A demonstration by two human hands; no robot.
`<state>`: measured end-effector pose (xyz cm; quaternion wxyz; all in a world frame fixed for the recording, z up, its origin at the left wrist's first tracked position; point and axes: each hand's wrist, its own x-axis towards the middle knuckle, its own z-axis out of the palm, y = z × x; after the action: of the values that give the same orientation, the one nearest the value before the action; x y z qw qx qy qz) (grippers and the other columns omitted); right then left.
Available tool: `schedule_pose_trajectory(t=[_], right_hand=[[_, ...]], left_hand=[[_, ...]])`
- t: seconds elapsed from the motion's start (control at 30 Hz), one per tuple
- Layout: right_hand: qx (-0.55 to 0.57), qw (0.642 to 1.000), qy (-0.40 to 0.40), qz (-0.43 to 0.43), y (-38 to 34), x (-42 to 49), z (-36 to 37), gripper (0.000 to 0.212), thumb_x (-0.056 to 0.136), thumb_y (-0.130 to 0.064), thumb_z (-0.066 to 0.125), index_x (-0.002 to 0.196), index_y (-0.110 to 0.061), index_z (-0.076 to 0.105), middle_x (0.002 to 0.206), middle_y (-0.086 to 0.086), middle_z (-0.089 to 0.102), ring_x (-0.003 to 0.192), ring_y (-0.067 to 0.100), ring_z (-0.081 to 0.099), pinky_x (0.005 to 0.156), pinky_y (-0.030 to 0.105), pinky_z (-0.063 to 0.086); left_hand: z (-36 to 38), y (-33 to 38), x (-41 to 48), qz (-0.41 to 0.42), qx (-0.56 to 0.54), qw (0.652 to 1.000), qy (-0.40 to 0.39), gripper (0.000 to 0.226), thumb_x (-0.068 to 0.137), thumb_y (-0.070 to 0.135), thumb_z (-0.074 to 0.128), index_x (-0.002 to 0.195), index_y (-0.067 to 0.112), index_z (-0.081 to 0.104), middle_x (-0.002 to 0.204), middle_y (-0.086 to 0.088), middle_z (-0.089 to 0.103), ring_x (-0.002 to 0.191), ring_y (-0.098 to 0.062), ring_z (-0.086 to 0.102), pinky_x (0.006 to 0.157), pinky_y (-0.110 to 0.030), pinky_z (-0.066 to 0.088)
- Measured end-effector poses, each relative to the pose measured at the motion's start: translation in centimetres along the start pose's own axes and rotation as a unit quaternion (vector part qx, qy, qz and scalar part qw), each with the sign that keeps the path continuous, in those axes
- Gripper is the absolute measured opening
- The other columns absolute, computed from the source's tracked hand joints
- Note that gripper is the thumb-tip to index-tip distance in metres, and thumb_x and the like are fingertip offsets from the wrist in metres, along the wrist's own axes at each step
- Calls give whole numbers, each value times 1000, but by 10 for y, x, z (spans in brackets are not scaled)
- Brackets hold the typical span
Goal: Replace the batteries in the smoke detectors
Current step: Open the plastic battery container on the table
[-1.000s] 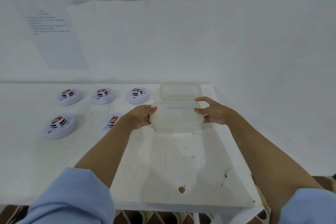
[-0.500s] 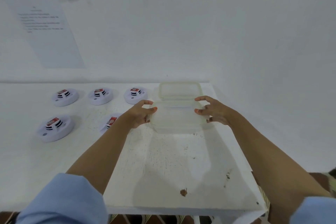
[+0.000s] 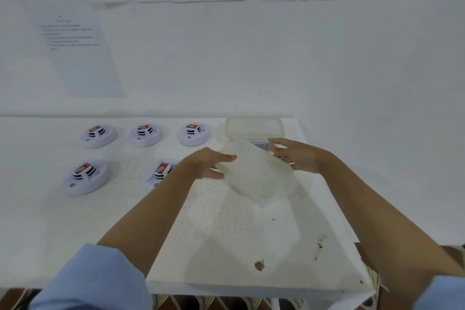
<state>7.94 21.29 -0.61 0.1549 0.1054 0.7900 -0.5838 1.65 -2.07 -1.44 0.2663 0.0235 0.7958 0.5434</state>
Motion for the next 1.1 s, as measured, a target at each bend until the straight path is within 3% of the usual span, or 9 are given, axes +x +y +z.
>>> schedule_pose_trajectory(t=[0.17, 0.3, 0.47, 0.57, 0.67, 0.8, 0.97, 1.03, 1.1], right_hand=[[26, 999, -28, 2, 2, 6, 11, 35, 94, -25, 52, 128, -30, 48, 81, -6, 62, 73, 15, 56, 75, 28, 51], [40, 998, -52, 15, 4, 9, 10, 36, 92, -18, 56, 125, -32, 49, 92, -2, 63, 79, 17, 58, 71, 29, 54], [77, 994, -71, 24, 7, 14, 9, 38, 93, -20, 53, 126, -36, 45, 91, -3, 61, 67, 13, 56, 63, 26, 52], [112, 990, -84, 22, 14, 19, 10, 41, 93, -22, 53, 130, -36, 43, 99, -1, 57, 74, 18, 45, 64, 27, 54], [156, 983, -92, 15, 20, 21, 12, 43, 92, -21, 54, 130, -35, 42, 105, 1, 57, 84, 23, 47, 68, 32, 55], [182, 982, -59, -6, 13, 19, 13, 41, 90, -9, 55, 125, -28, 46, 110, 4, 59, 90, 22, 60, 71, 32, 58], [96, 995, -5, -15, 5, 12, 14, 33, 86, -11, 64, 109, -32, 55, 121, 10, 59, 95, 25, 61, 77, 36, 55], [20, 997, 69, -33, 5, 8, 18, 32, 83, -18, 68, 108, -33, 54, 121, 10, 60, 95, 26, 60, 79, 36, 50], [-17, 994, 104, -39, 4, 1, 18, 43, 82, -28, 68, 120, -30, 48, 118, 10, 60, 92, 26, 58, 76, 36, 49]], left_hand=[[-1, -9, -2, -44, -151, 987, -30, 33, 82, 6, 68, 110, -2, 53, 128, -15, 54, 114, -28, 54, 92, -41, 51], [6, -10, -9, -99, -212, 971, -52, 25, 87, 6, 62, 105, -1, 46, 109, -19, 54, 106, -33, 53, 96, -52, 45], [3, -11, -10, -131, -228, 961, -82, 23, 83, -1, 63, 104, -1, 53, 111, -17, 56, 103, -27, 54, 99, -48, 44], [5, -13, -10, -132, -248, 955, -99, 16, 87, 2, 58, 102, 1, 54, 106, -14, 58, 97, -24, 56, 96, -42, 44], [7, -14, -12, -119, -245, 957, -104, 13, 89, 3, 56, 101, 1, 55, 103, -14, 60, 97, -25, 57, 94, -42, 44], [5, -16, -9, -80, -173, 980, -53, 42, 81, 6, 67, 119, -4, 54, 122, -16, 60, 114, -30, 56, 96, -46, 47], [5, -10, -16, -69, -131, 988, -47, 52, 78, 9, 72, 122, -7, 49, 119, -16, 59, 105, -30, 59, 87, -46, 52], [5, -8, -14, -46, -91, 994, -29, 64, 77, 10, 74, 130, 3, 40, 126, -13, 53, 108, -30, 55, 81, -44, 51], [2, -7, -11, -10, -89, 996, -11, 85, 75, 4, 74, 142, 18, 24, 140, -9, 40, 123, -28, 43, 95, -45, 42]])
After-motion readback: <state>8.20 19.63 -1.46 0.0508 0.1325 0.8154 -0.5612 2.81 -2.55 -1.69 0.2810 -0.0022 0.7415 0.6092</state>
